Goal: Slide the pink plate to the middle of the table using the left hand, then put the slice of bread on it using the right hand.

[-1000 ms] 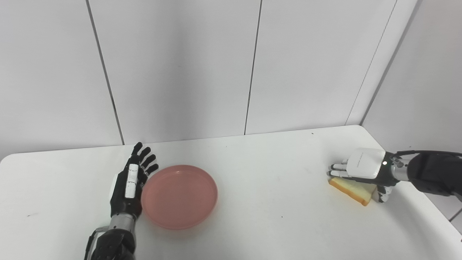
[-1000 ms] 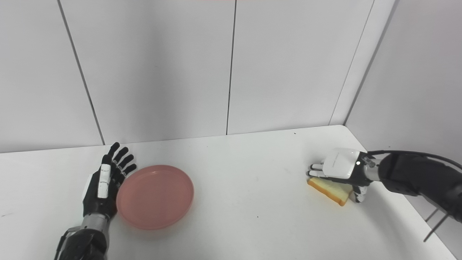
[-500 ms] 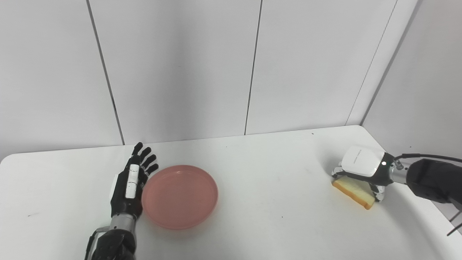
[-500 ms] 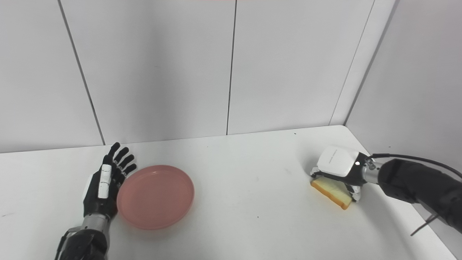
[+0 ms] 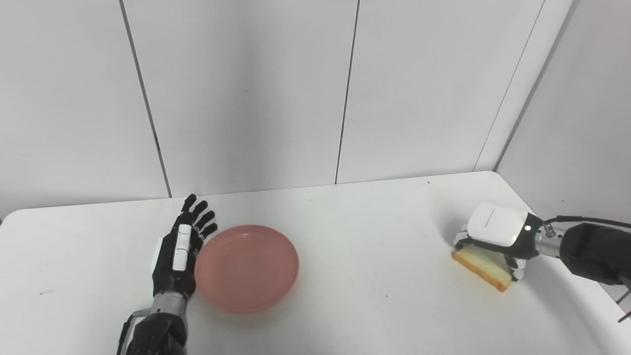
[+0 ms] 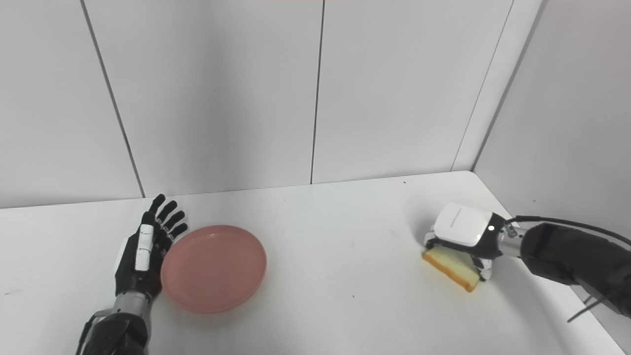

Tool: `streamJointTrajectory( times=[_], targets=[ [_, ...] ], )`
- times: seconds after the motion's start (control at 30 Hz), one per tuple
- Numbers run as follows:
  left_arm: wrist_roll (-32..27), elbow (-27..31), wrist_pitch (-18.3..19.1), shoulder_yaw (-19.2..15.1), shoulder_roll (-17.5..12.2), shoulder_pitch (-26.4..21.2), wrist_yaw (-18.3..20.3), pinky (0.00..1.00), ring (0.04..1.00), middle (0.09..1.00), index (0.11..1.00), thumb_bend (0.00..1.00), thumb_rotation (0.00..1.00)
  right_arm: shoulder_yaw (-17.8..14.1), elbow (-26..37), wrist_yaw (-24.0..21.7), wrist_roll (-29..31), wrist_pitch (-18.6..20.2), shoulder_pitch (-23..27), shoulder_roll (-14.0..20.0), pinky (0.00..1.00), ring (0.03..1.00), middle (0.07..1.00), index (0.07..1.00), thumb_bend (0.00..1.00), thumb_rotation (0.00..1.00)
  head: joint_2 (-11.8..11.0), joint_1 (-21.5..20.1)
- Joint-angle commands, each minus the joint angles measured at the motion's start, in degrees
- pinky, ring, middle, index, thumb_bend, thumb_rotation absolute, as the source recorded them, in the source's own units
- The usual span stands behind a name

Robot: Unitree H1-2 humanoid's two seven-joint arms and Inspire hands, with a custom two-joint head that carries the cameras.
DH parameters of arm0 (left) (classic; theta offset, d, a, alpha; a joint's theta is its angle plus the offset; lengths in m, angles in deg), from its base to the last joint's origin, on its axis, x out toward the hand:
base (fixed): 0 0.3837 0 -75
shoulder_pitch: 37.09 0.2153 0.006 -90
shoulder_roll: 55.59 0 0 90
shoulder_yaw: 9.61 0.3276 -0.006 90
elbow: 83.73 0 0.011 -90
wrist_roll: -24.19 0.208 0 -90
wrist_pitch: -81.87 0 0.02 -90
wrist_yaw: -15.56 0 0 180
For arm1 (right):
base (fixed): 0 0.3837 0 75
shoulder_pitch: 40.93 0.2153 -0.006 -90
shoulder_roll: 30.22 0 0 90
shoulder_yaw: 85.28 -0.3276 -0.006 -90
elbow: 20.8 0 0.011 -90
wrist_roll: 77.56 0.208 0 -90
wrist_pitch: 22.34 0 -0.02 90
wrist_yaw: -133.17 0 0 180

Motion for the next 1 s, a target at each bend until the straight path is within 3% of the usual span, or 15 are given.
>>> streamJointTrajectory(
  times=[0.0,0.2,0.37,0.43,0.67,0.83,0.87,0.97],
  targets=[
    [0.0,-1.9,-0.4,0.2,0.7,2.5,0.2,0.81,0.870,0.912,0.915,0.96,0.84,-3.5,2.6,0.1,2.3,-0.9,2.6,3.7,0.45,0.507,0.606,0.659,0.76,0.06,0.1,0.0],
    [0.4,-1.5,-0.2,0.5,0.9,2.4,-0.2,0.80,0.865,0.913,0.916,0.95,0.86,-5.1,8.0,-0.4,6.4,-0.9,6.2,4.9,0.43,0.496,0.596,0.694,0.79,0.05,0.1,0.4],
    [0.2,-1.5,-0.1,0.4,0.8,2.3,-0.4,0.80,0.862,0.910,0.915,0.92,0.86,-5.8,11.4,-5.9,9.6,-0.9,9.6,5.1,0.43,0.491,0.588,0.690,0.82,0.05,0.1,0.5],
    [0.3,-1.7,-0.1,0.4,0.7,2.1,-0.5,0.80,0.862,0.909,0.914,0.92,0.86,-3.2,11.7,-4.7,10.7,-0.9,12.0,5.3,0.41,0.475,0.567,0.677,0.86,0.04,0.0,0.6],
    [0.7,-2.2,-0.4,0.7,1.0,1.8,-0.7,0.78,0.868,0.909,0.918,0.93,0.86,1.9,17.5,-10.2,13.1,-0.9,20.1,3.5,0.42,0.467,0.560,0.653,0.87,0.09,0.0,1.5],
    [1.4,-2.4,-1.1,1.3,1.7,1.8,-1.4,0.78,0.862,0.905,0.916,0.92,0.86,4.3,18.1,-13.4,15.7,-0.9,25.3,-2.2,0.42,0.487,0.567,0.644,0.89,0.06,0.0,4.1],
    [1.6,-2.5,-1.3,1.3,1.7,1.8,-1.6,0.77,0.861,0.905,0.915,0.92,0.87,4.8,17.8,-13.7,15.8,-0.9,26.1,-3.4,0.43,0.490,0.571,0.649,0.88,0.10,0.0,4.1],
    [1.6,-3.2,-1.4,1.1,2.1,1.4,-1.9,0.78,0.868,0.911,0.920,0.94,0.86,2.9,16.8,-18.8,16.3,-0.9,26.8,-8.2,0.43,0.488,0.569,0.633,0.87,0.13,-0.3,5.8]
  ],
)
